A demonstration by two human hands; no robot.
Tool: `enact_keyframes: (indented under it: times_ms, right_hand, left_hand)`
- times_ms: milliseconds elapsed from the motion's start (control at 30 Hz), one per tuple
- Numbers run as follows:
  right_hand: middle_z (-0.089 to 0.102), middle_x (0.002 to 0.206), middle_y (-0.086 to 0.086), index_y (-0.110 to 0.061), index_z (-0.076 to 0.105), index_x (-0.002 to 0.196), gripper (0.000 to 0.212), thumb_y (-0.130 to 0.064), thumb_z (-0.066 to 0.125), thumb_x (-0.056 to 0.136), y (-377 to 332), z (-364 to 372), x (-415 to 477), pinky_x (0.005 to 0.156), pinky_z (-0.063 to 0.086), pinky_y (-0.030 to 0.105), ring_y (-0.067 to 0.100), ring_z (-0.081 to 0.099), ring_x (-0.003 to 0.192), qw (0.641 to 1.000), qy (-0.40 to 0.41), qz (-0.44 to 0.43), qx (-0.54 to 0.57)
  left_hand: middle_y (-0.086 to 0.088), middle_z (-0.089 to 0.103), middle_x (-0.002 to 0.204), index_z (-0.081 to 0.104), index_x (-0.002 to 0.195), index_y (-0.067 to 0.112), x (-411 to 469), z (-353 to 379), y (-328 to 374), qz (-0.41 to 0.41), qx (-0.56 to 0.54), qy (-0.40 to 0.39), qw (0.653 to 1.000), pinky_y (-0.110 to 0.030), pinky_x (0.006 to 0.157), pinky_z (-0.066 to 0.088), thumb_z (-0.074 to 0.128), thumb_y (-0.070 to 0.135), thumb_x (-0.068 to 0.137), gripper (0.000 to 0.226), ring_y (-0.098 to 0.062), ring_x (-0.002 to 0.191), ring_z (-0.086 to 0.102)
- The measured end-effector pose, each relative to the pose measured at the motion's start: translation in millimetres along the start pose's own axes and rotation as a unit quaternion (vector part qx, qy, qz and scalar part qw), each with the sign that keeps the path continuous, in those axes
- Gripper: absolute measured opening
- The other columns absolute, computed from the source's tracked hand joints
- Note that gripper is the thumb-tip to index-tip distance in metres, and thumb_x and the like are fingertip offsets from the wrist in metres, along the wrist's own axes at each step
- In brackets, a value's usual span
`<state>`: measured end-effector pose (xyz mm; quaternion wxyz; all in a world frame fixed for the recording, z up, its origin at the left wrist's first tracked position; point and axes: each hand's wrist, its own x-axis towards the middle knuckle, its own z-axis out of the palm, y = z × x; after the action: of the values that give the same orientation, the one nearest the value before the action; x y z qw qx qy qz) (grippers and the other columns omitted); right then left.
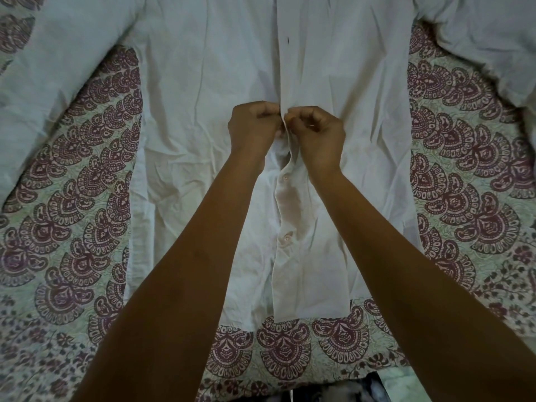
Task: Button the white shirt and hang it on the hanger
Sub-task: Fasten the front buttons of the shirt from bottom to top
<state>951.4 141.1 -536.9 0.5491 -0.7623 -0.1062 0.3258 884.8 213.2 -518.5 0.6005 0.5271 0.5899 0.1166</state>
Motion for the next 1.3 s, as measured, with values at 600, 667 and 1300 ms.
enact_keyframes:
  times_ms: [600, 667, 1300]
  right_hand:
    - [0.072, 0.078, -0.002, -0.014, 0.071, 0.091, 0.015, -0.023, 0.06, 0.088, 7.7, 23.0, -21.0, 0.067, 0.054, 0.029, 0.01, 0.065, 0.07, 0.98, 0.114, -0.082, -0.142]
    - [0.072, 0.077, -0.003, -0.015, 0.072, 0.089, 0.015, -0.023, 0.06, 0.087, 5.9, 21.4, -20.0, 0.067, 0.054, 0.029, 0.008, 0.065, 0.068, 0.981, 0.105, -0.079, -0.141]
    - [0.064, 0.066, 0.001, -0.009, 0.067, 0.073, 0.009, -0.009, 0.064, 0.082, -28.7, -8.7, 17.6, 0.063, 0.052, 0.019, 0.009, 0.058, 0.057, 0.959, -0.129, 0.242, 0.075]
  left_hand:
    - [-0.002, 0.069, 0.08, 0.067, 0.082, 0.016, 3.2, 10.7, -7.5, -0.033, -0.089, 0.053, 0.994, -0.039, 0.087, 0.055, 0.07, 0.012, 0.08, 0.006, -0.019, 0.082, 0.067]
    - [-0.001, 0.069, 0.077, 0.066, 0.079, 0.018, 3.7, 9.9, -9.2, -0.032, -0.098, 0.049, 0.994, -0.039, 0.087, 0.055, 0.07, 0.011, 0.08, 0.008, -0.017, 0.079, 0.066]
    - [0.016, 0.057, 0.067, 0.065, 0.086, 0.01, 9.5, -0.3, -7.5, 0.162, 0.113, 0.079, 0.977, -0.019, 0.074, 0.051, 0.065, 0.003, 0.077, 0.011, -0.002, 0.068, 0.059]
